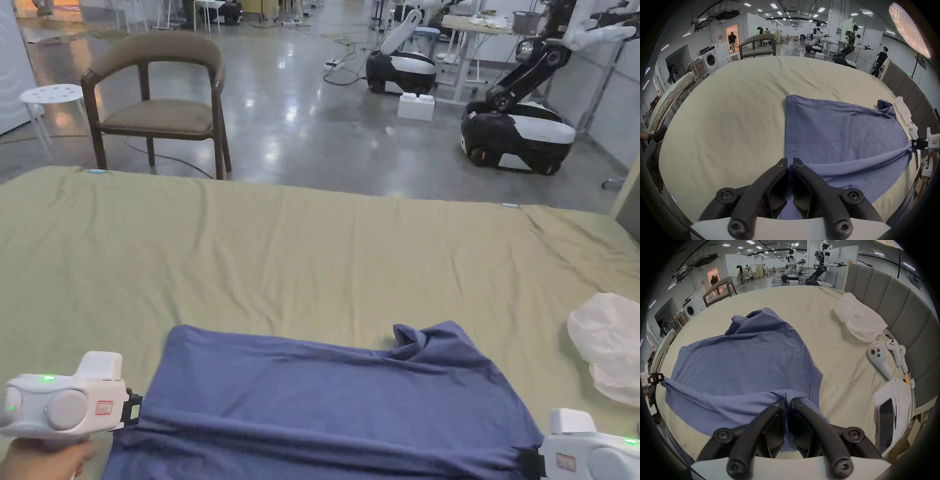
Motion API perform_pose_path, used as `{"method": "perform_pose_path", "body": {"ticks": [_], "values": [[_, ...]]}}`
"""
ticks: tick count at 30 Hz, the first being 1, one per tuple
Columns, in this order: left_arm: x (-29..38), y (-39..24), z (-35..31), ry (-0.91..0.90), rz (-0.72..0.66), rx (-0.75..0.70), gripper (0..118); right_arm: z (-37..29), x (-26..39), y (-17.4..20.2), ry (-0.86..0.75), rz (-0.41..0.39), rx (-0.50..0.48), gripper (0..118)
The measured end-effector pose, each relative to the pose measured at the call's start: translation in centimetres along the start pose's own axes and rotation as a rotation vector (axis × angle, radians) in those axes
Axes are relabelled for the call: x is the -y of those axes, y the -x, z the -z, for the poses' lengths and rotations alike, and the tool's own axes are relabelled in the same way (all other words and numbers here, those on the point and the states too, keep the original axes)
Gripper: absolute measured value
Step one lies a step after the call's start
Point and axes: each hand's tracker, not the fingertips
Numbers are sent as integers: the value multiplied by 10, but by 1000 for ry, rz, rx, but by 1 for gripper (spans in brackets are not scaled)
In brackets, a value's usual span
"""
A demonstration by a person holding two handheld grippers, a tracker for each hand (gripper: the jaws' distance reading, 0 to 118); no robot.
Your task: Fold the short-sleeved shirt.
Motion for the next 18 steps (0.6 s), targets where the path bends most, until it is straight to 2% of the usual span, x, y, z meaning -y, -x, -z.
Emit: {"method": "perform_pose_path", "body": {"ticks": [2,3,4,5,7,10,16,18], "values": [[3,-2,5,11,0,-7,9,1,2,4,-5,2,4,13],[5,-4,4,14,-1,-11,18,-1,3,5,-13,3,9,23],[6,-5,2,13,-2,-12,33,-4,3,6,-32,3,16,44],[8,-7,0,8,1,-23,43,-10,3,8,-64,-4,24,54],[10,-10,-8,-14,9,-25,55,-24,3,12,-140,-10,11,57],[10,-19,-25,-85,18,-10,55,-51,-1,25,-261,-19,9,57],[9,-49,-76,-340,44,40,53,-106,-5,64,-553,-9,-5,59],[12,-62,-96,-446,53,25,45,-124,-3,79,-675,-7,-9,59]]}}
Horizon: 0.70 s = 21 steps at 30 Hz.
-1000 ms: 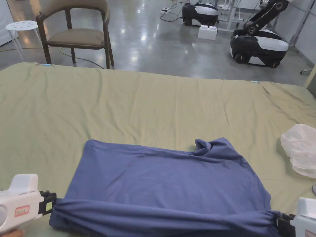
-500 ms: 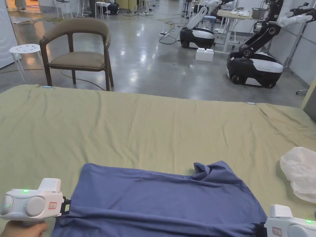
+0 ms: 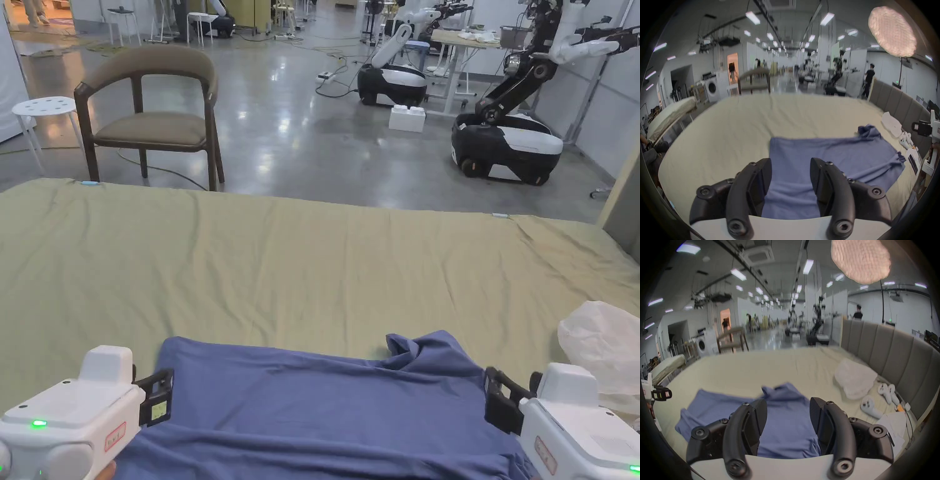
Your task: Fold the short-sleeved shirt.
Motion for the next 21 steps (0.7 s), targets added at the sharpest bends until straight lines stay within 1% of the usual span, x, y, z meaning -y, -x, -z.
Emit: {"method": "perform_pose_path", "body": {"ticks": [1,2,4,5,6,7,9,11,13,15,18,21], "values": [[-2,-2,-6,-53,6,-5,35,-9,-5,9,-66,-6,3,59],[-4,-7,-14,-92,12,-27,28,-17,-9,16,-123,-14,11,59],[-8,-15,-28,-168,8,-62,20,-29,-15,30,-213,-20,29,58],[-8,-14,-32,-205,4,-67,14,-34,-17,36,-248,-26,38,57],[-9,-16,-37,-234,6,-72,7,-38,-18,41,-269,-33,48,52],[-10,-18,-43,-269,16,-81,1,-43,-19,46,-295,-40,55,38],[-12,-20,-51,-297,33,-96,0,-46,-21,53,-309,-48,59,3],[-13,-21,-61,-344,36,-105,0,-50,-22,58,-312,-42,49,2],[-13,-19,-69,-383,39,-107,0,-52,-21,59,-326,-29,17,0],[-11,-16,-75,-414,52,-132,0,-56,-20,65,-336,-45,35,0],[-7,-5,-74,-362,54,-135,0,-56,-19,66,-338,-48,15,0],[5,14,-64,-181,47,-110,0,-57,-16,66,-314,-54,4,0]]}}
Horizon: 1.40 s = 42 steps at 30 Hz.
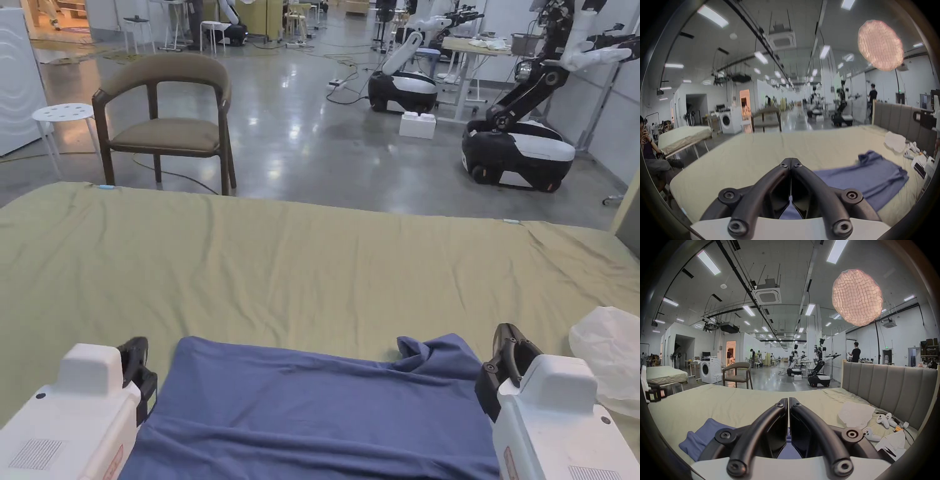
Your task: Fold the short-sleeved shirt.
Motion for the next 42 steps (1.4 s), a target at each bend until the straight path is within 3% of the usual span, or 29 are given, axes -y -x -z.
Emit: {"method": "perform_pose_path", "body": {"ticks": [8,9,12,13,20,24,27,28,29,31,32,33,37,38,42], "values": [[64,46,53,496,-162,52,3,2,20,-9,86,-13,-1,0],[71,49,59,529,-186,42,11,2,23,-11,94,-11,-1,0],[85,50,77,661,-216,42,64,2,30,-15,128,-15,9,0],[89,49,82,690,-210,31,70,2,32,-17,137,-13,11,0],[126,36,110,902,-117,14,71,-3,48,-32,205,-20,45,0],[125,25,102,844,-56,-17,65,-7,56,-43,236,-17,68,0],[123,21,104,848,-53,-2,44,-8,62,-52,263,-1,80,0],[124,24,107,853,-54,11,28,-8,64,-56,278,5,85,0],[123,23,107,855,-47,24,20,-8,67,-61,292,15,89,1],[121,18,106,848,4,40,16,-7,71,-73,331,31,104,1],[122,18,104,841,8,75,4,-5,74,-81,371,36,113,2],[122,18,103,845,6,65,3,-3,77,-89,401,34,126,5],[120,25,95,815,-1,70,3,8,95,-129,591,66,136,60],[119,27,93,806,-8,69,3,11,103,-139,650,73,124,65],[111,24,78,770,-10,64,3,22,134,-159,809,75,42,66]]}}
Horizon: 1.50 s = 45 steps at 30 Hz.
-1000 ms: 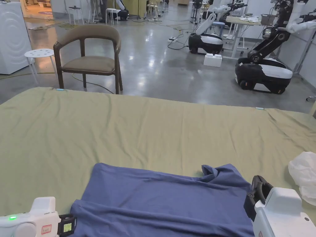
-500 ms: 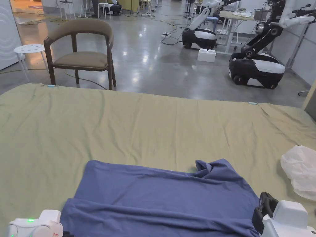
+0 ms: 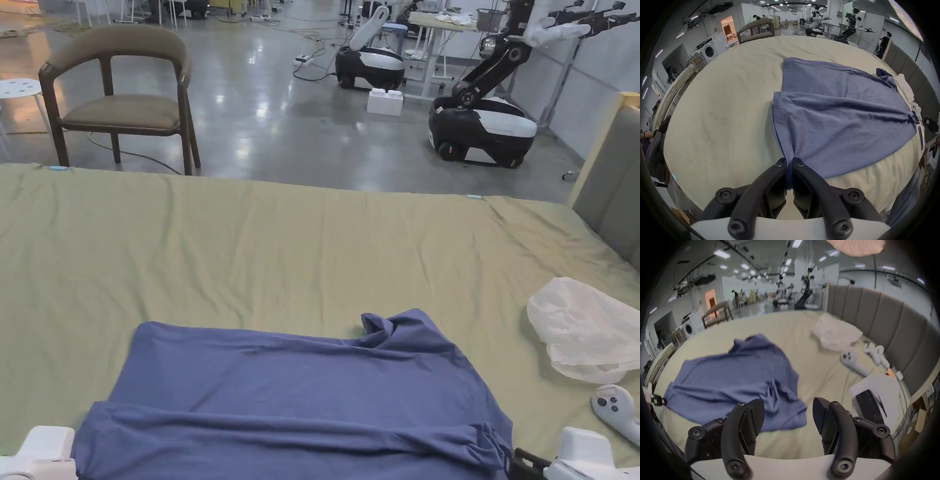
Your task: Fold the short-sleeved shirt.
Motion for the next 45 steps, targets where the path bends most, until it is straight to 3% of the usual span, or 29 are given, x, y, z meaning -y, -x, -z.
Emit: {"method": "perform_pose_path", "body": {"ticks": [7,9,11,13,16,20,31,45], "values": [[4,-6,-7,-10,-4,7,2,58,22,11,217,-115,-18,67],[7,-9,-7,-7,-5,5,2,64,30,13,202,-113,-19,64],[6,-9,-8,-7,-7,3,2,61,27,12,186,-106,-17,40],[7,-12,-8,-10,-4,1,2,54,25,16,182,-66,-85,7],[6,-11,-11,-18,1,0,2,55,25,24,189,-114,-55,5],[3,-7,-24,-58,-7,10,3,46,12,22,198,-65,-60,5],[-34,8,-84,-210,0,48,2,-25,-53,16,138,-98,-83,4],[0,31,-132,-249,-53,65,2,-93,-44,18,142,-130,-121,4]]}}
